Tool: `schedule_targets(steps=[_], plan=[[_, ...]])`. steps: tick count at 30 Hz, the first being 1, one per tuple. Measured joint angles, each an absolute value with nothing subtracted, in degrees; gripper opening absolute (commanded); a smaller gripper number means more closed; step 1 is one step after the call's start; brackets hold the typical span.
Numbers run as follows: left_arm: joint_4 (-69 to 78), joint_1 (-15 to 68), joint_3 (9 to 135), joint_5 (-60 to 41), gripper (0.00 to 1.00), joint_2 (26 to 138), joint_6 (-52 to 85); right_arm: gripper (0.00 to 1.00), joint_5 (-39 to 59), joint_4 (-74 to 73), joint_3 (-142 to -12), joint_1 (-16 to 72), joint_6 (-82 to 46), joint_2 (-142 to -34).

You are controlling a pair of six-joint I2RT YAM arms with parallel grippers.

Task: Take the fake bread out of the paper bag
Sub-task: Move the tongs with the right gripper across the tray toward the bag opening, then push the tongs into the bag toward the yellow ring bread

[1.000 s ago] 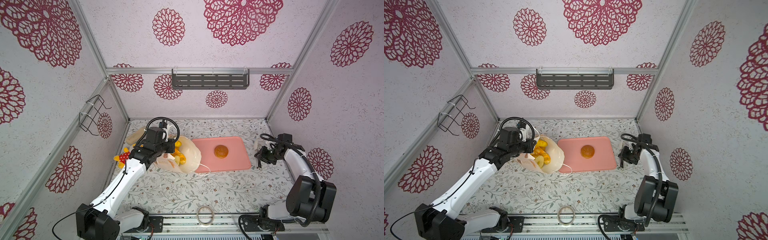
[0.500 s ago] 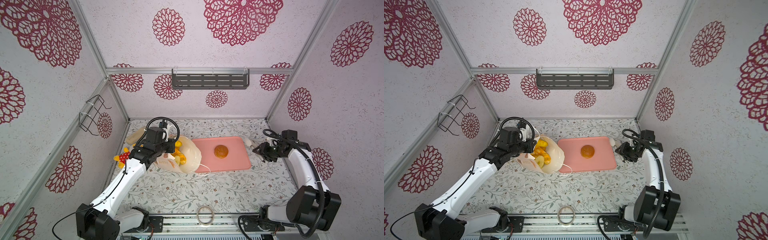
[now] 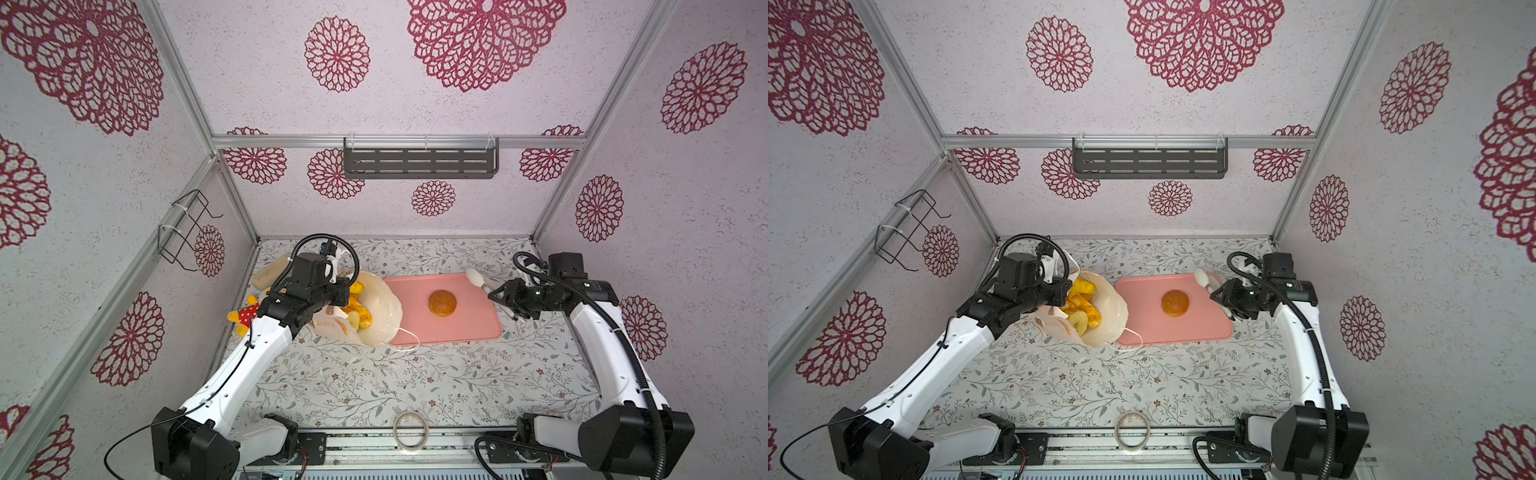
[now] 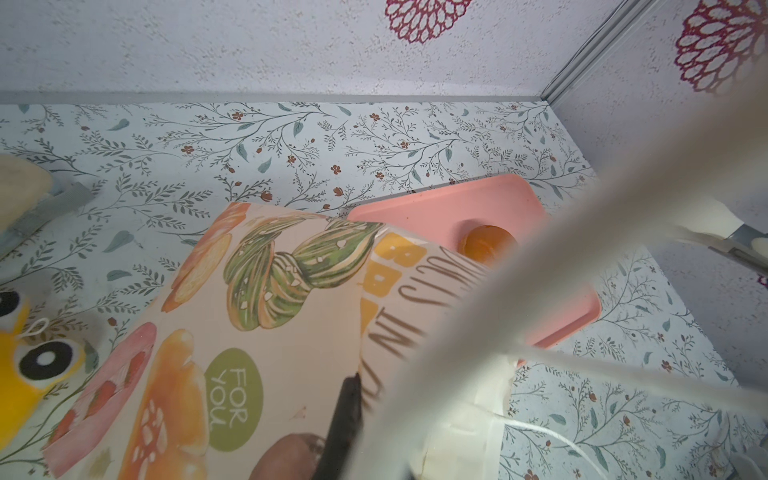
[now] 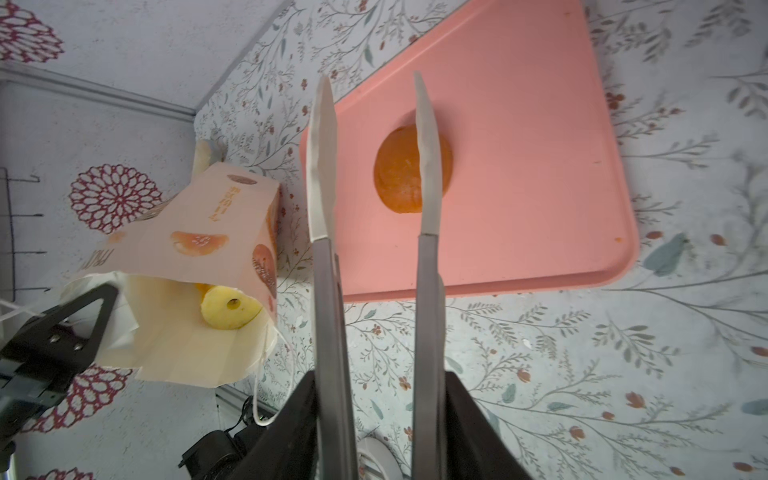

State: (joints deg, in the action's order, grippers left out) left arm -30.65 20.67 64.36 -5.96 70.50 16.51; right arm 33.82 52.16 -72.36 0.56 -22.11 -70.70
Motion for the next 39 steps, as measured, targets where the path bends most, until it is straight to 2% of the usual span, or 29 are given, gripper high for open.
schedule_targets(steps=[12, 21, 29, 39], plan=[[-31.7, 20.6, 64.5, -6.0, 0.0, 69.3, 6.8, 0.42, 35.2, 52.1, -76.1, 22.9, -32.4, -62.0], [-31.9, 20.6, 64.7, -8.9, 0.0, 69.5, 3.3, 0.42, 31.7, 41.5, -70.3, 42.7, -41.3, -61.9], [-31.5, 20.6, 64.7, -10.5, 0.0, 69.5, 2.3, 0.45, 29.9, 30.9, -62.6, 46.8, -45.4, -67.1], [-31.6, 20.6, 64.3, -10.8, 0.0, 69.1, 1.9, 0.52, 28.6, 22.1, -62.8, 48.8, -47.8, -74.2]])
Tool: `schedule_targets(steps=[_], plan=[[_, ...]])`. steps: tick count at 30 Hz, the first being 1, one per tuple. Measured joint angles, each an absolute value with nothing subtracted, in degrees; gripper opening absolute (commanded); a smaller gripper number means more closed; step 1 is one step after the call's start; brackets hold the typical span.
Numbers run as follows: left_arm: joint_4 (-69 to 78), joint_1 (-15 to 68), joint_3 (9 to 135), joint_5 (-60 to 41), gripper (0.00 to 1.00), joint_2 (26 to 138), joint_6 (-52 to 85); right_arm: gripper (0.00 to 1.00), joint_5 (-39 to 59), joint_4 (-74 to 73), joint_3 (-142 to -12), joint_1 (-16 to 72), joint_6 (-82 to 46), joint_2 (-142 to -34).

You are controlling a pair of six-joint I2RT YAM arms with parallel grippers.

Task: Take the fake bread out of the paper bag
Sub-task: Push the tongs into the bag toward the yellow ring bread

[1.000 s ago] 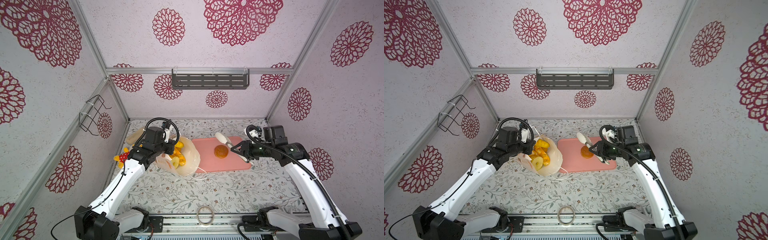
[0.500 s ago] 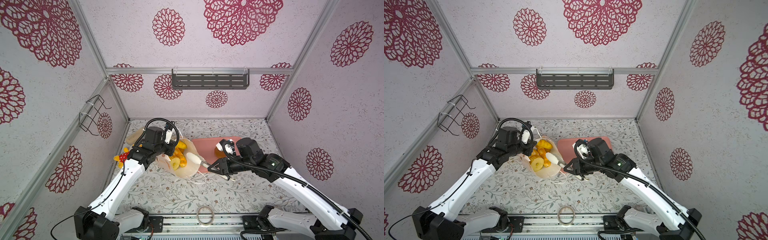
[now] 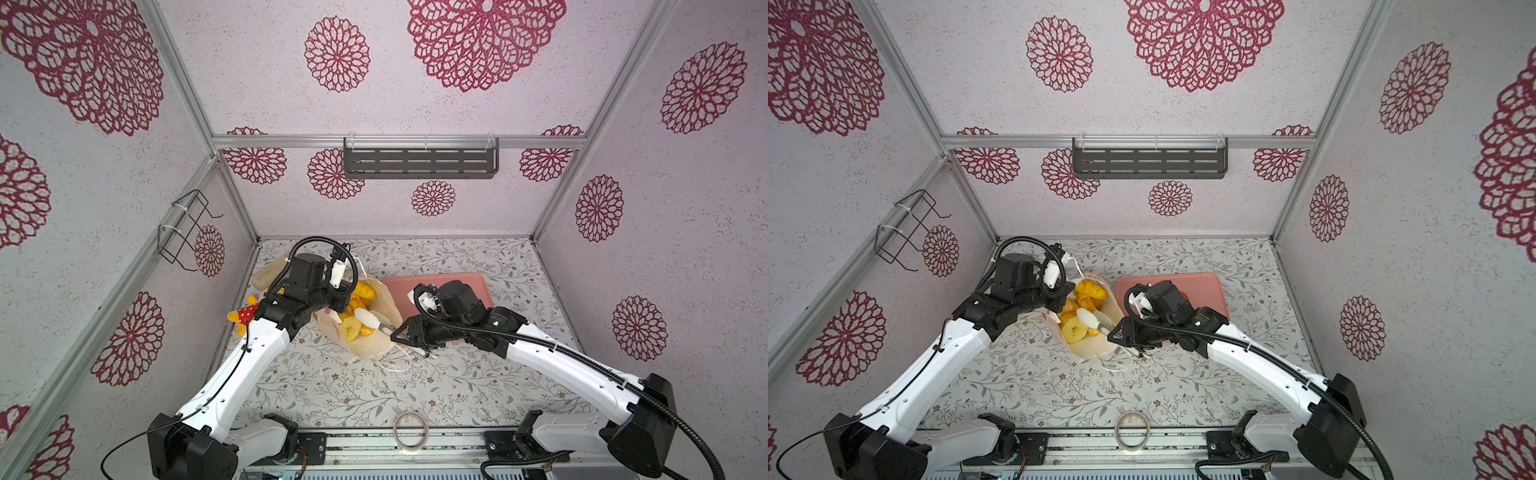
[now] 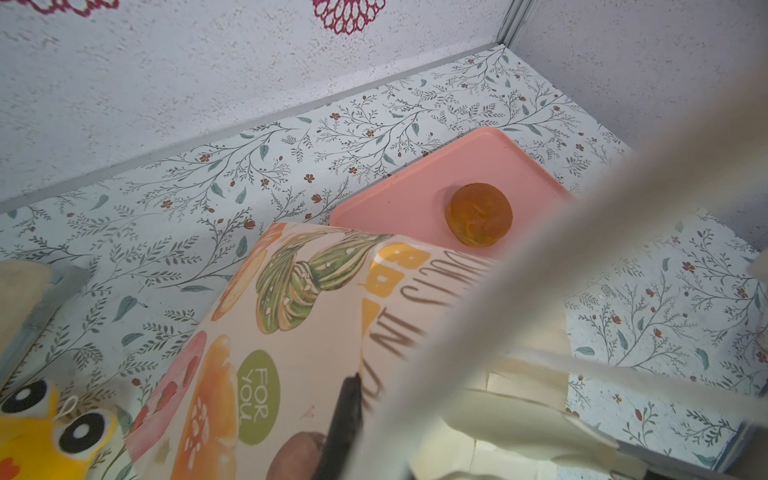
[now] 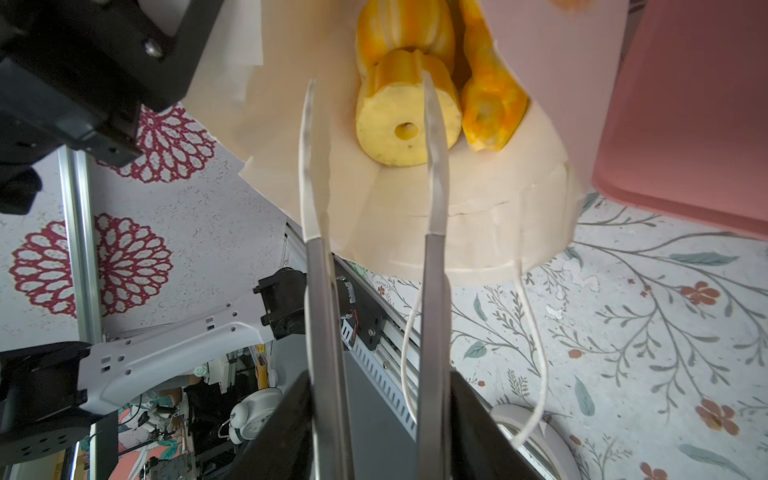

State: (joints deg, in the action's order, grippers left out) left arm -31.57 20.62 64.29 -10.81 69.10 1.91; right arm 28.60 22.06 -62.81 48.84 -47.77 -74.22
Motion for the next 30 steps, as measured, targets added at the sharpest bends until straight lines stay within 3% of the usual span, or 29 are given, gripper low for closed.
schedule_targets(steps=[10, 30], plan=[[-31.6, 20.6, 63.7, -11.0, 0.0, 67.9, 1.9, 0.54, 26.9, 21.8, -65.2, 49.8, -47.4, -78.6], [-31.6, 20.6, 63.7, -11.6, 0.0, 67.9, 2.0, 0.59, 25.5, 34.1, -73.3, 49.8, -32.9, -86.1]])
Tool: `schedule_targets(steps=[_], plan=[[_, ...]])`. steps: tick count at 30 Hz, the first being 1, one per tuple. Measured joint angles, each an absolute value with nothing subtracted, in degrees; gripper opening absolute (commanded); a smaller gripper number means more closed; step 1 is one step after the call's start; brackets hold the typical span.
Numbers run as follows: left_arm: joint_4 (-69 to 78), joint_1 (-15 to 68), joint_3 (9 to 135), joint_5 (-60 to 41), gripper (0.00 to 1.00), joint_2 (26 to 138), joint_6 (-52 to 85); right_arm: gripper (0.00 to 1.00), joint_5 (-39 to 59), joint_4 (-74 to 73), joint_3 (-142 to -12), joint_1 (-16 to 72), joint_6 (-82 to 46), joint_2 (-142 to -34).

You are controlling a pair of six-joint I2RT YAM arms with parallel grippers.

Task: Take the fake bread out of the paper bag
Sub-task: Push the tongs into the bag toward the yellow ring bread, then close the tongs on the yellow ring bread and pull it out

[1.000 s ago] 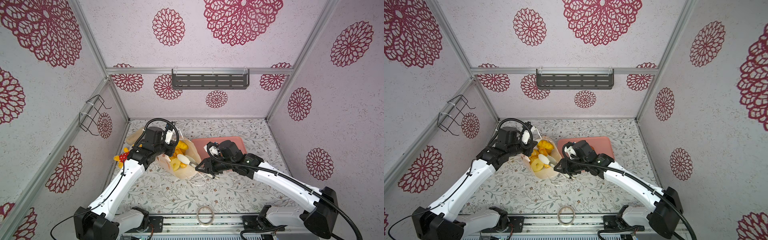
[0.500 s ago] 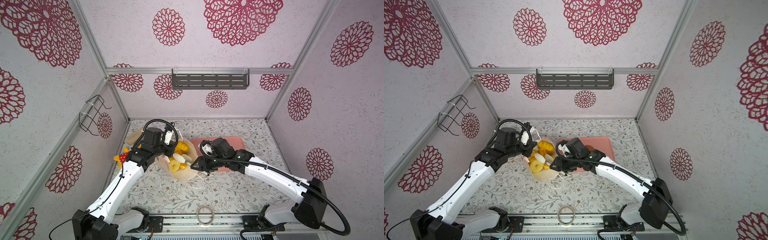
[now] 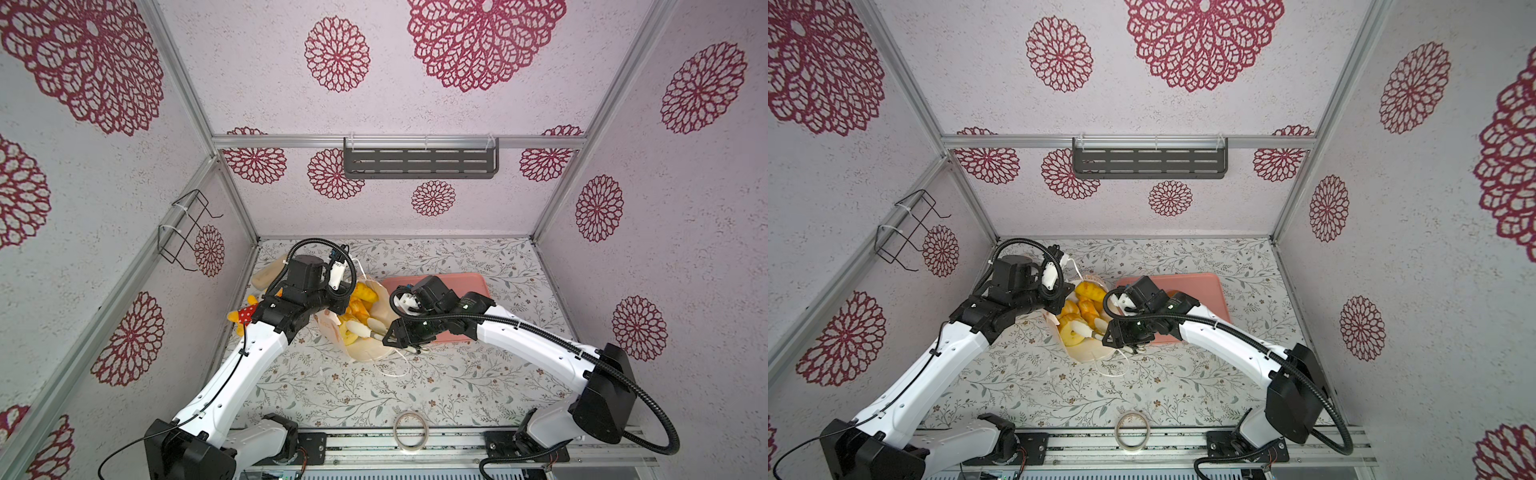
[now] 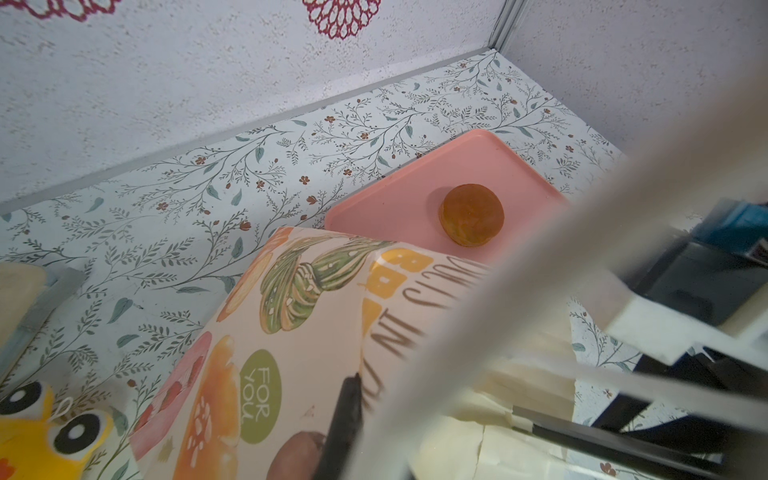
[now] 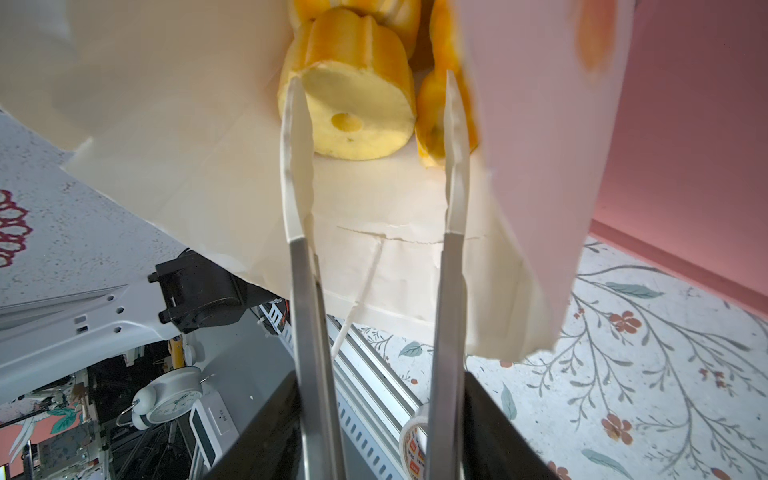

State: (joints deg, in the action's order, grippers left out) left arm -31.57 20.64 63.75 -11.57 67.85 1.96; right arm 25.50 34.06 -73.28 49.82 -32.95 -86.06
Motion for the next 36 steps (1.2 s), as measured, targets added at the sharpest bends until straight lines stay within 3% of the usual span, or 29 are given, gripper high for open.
schedule_targets(steps=[16, 20, 26, 29, 36], plan=[[-30.7, 20.8, 63.0, -11.6, 0.0, 67.8, 2.2, 0.55, 28.0, 29.6, -74.4, 49.8, -32.5, -90.5], [-30.6, 20.8, 62.9, -11.6, 0.0, 67.8, 2.2, 0.45, 29.5, 28.1, -74.4, 49.8, -32.6, -91.4], [-30.5, 20.8, 62.9, -11.3, 0.0, 67.8, 2.7, 0.12, 30.7, 27.3, -74.4, 49.8, -32.7, -91.5], [-30.2, 20.8, 62.9, -10.9, 0.0, 67.8, 3.6, 0.01, 30.7, 27.3, -74.4, 49.8, -32.5, -91.2], [-29.3, 20.9, 62.9, -9.6, 0.0, 68.0, 6.1, 0.0, 29.6, 28.7, -73.1, 49.8, -32.6, -86.2]])
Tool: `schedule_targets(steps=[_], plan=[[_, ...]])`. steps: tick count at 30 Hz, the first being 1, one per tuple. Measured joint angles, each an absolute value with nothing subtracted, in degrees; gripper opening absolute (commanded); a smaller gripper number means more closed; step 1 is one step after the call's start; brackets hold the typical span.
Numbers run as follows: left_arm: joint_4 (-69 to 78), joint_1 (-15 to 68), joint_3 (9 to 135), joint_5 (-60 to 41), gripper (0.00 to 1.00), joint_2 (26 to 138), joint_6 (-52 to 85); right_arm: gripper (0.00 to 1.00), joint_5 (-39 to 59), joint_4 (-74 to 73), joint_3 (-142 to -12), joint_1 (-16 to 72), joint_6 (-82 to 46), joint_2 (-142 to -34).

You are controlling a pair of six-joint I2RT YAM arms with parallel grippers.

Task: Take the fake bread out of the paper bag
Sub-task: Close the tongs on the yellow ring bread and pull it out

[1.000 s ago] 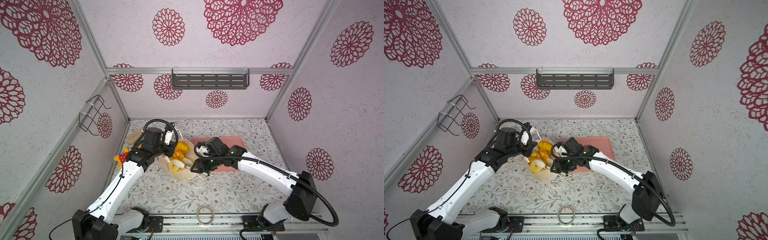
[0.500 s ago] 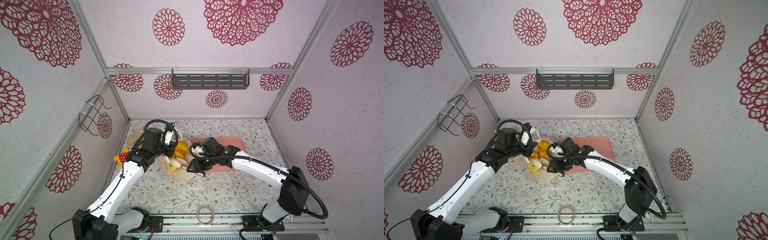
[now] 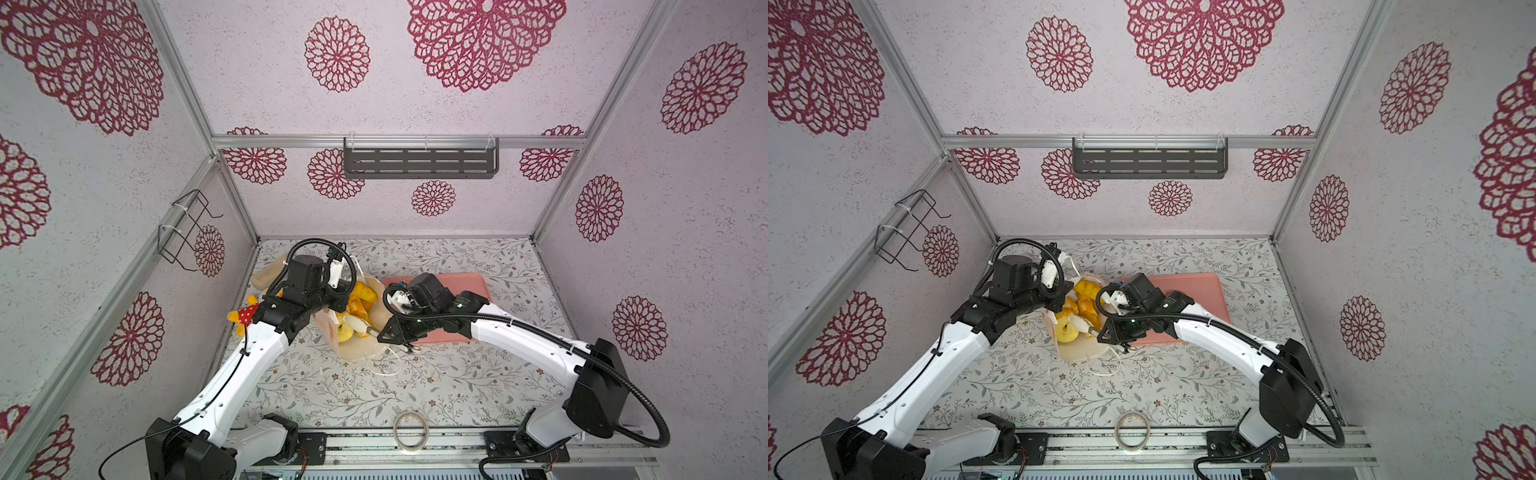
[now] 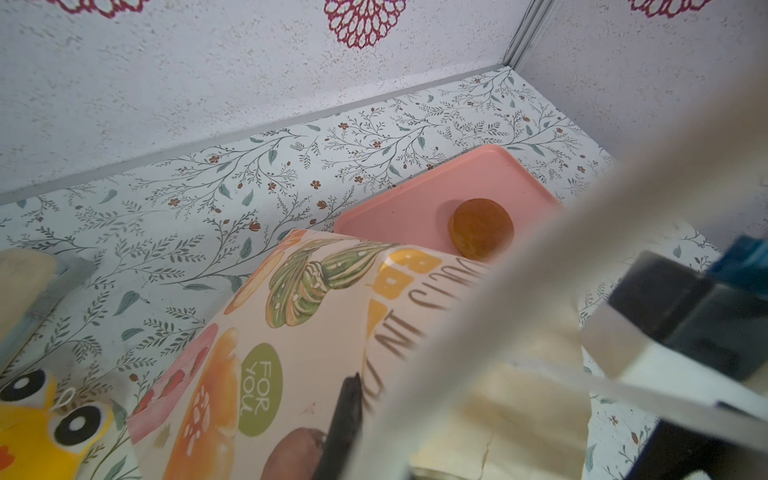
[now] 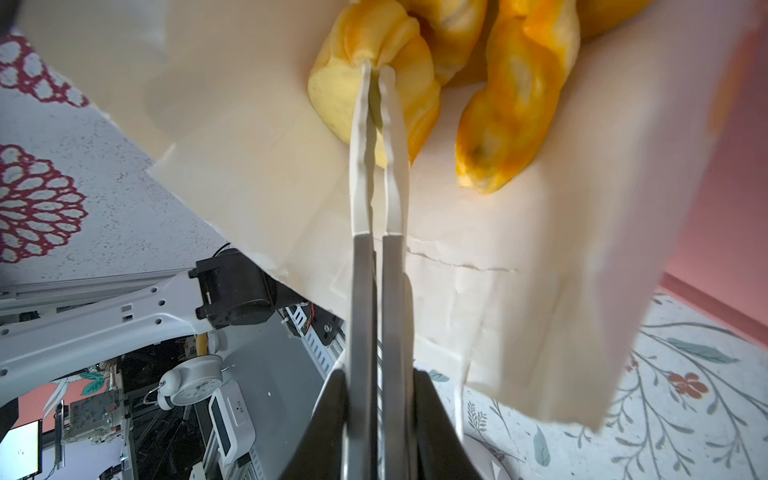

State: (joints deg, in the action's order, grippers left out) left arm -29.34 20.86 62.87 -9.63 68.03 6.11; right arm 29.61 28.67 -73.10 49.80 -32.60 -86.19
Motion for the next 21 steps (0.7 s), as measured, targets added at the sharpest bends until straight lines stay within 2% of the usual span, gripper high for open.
schedule_targets(steps=[6, 14, 21], plan=[[-28.8, 20.9, 63.0, -8.7, 0.0, 68.7, 7.8, 0.0, 28.0, 29.5, -72.2, 49.7, -33.1, -81.4], [-29.5, 21.1, 64.8, -2.7, 0.0, 69.8, 10.1, 0.0, 25.5, 32.9, -71.5, 49.2, -33.1, -76.6], [-31.2, 21.1, 66.6, 1.7, 0.0, 71.7, 11.9, 0.0, 20.9, 39.9, -70.4, 47.3, -34.2, -66.1]])
